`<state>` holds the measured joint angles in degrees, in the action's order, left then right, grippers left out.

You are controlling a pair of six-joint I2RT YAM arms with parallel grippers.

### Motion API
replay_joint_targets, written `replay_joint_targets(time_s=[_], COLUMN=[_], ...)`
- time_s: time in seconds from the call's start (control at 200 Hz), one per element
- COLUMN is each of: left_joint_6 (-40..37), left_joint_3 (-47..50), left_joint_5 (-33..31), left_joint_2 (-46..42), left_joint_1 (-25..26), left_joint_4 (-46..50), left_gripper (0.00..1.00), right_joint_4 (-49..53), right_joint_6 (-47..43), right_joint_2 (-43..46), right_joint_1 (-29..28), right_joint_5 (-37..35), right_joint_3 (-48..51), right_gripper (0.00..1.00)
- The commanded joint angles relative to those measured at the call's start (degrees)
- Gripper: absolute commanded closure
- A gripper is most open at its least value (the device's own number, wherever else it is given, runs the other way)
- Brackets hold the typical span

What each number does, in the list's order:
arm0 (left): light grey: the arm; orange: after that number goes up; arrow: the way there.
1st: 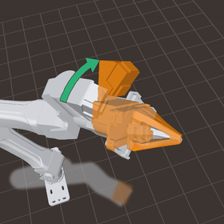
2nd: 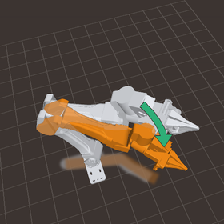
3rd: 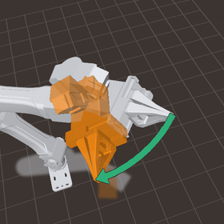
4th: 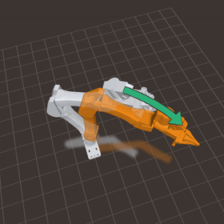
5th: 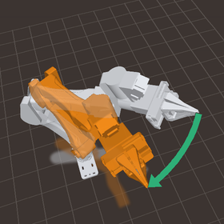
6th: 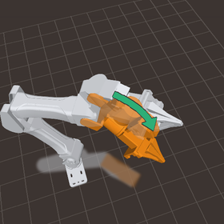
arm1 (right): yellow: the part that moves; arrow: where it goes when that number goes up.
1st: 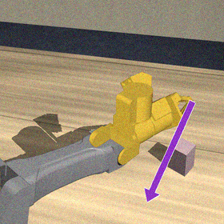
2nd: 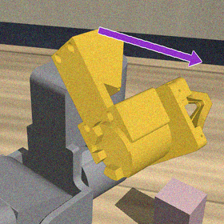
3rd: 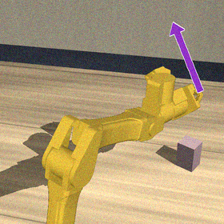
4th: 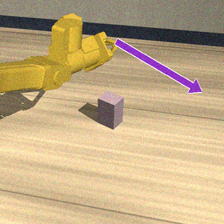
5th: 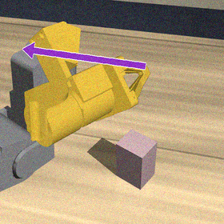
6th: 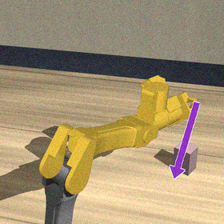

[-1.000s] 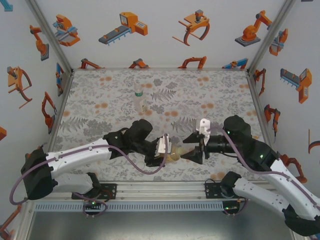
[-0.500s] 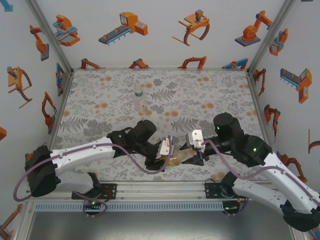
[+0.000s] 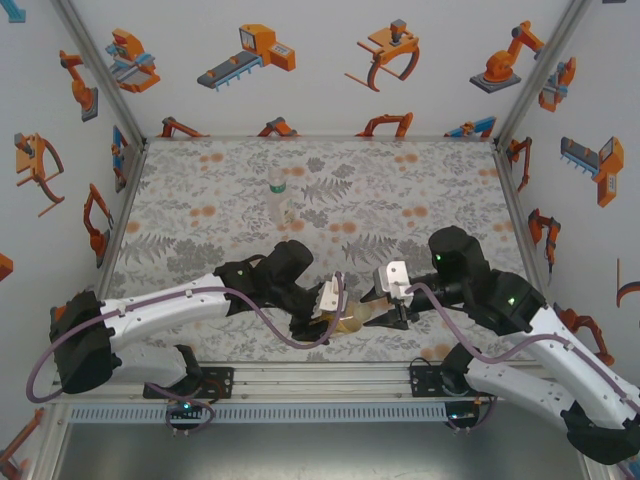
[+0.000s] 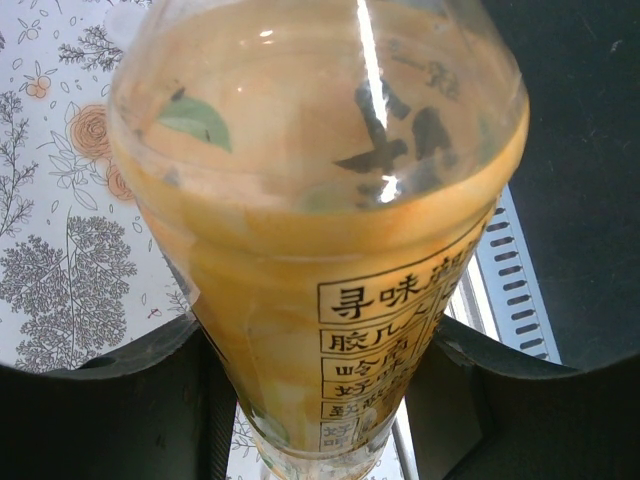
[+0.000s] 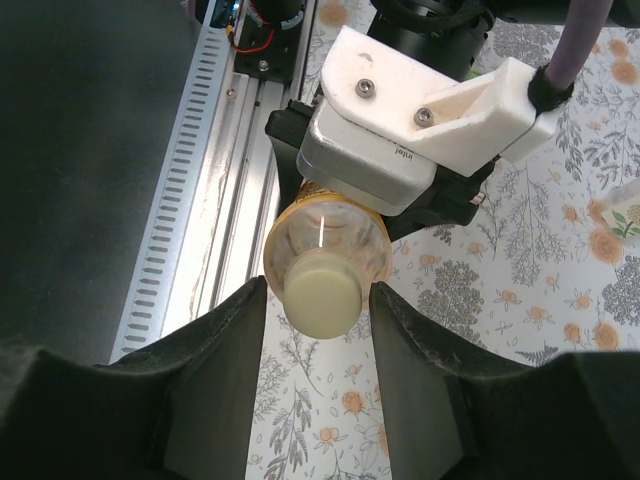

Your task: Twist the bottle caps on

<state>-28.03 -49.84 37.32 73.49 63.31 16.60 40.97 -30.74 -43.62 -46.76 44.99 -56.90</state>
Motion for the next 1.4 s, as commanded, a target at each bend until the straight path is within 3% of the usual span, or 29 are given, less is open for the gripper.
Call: replay_joint_targets(time_s=[0.0,0.28,0.521,0.556,0.826,1.086,1.217,1.397], left_joint_6=[-1.58,-1.65,-0.85,0.02,2.91,4.73,5.62,5.80], left_joint_3=[-1.45,-1.47,-0.42,0.47,7.07,8.93,8.49,7.87], left_joint_5=[1.92,2.05,-0.74,-2.76,-19.02,-29.11,-32.17,-32.13], left_joint_2=[-0.90,-1.43,-2.42,-3.20,-8.59,-9.86,-9.40,-8.49], left_joint_1=[0.23,0.22,0.19,0.22,0.24,0.17,0.22,0.23], left_joint_4=[0.67,0.71,-0.76,-2.56,-14.70,-18.81,-19.25,-19.48], left_gripper=[1.00,1.00,1.00,1.00,1.00,1.00,1.00,1.00], right_joint_4=[-1.91,-2.28,-4.78,-5.87,-19.62,-10.45,-10.91,-13.18], right_joint_6=[-0.94,-0.12,7.55,10.16,45.11,77.18,87.27,88.22], right_joint_2=[-0.14,-0.03,0.03,0.09,0.91,-2.96,-4.62,-6.29], right_joint_1=[-0.35,-0.35,-0.35,-0.35,-0.35,-0.34,-0.35,-0.35], right_joint_5=[0.29,-0.63,-3.87,-4.89,-26.08,-43.22,-42.49,-40.86], right_joint_3=[0.89,1.27,2.04,2.36,8.80,5.08,6.26,6.28], right_gripper=[0.56,0.58,0.92,1.00,1.00,1.00,1.00,1.00])
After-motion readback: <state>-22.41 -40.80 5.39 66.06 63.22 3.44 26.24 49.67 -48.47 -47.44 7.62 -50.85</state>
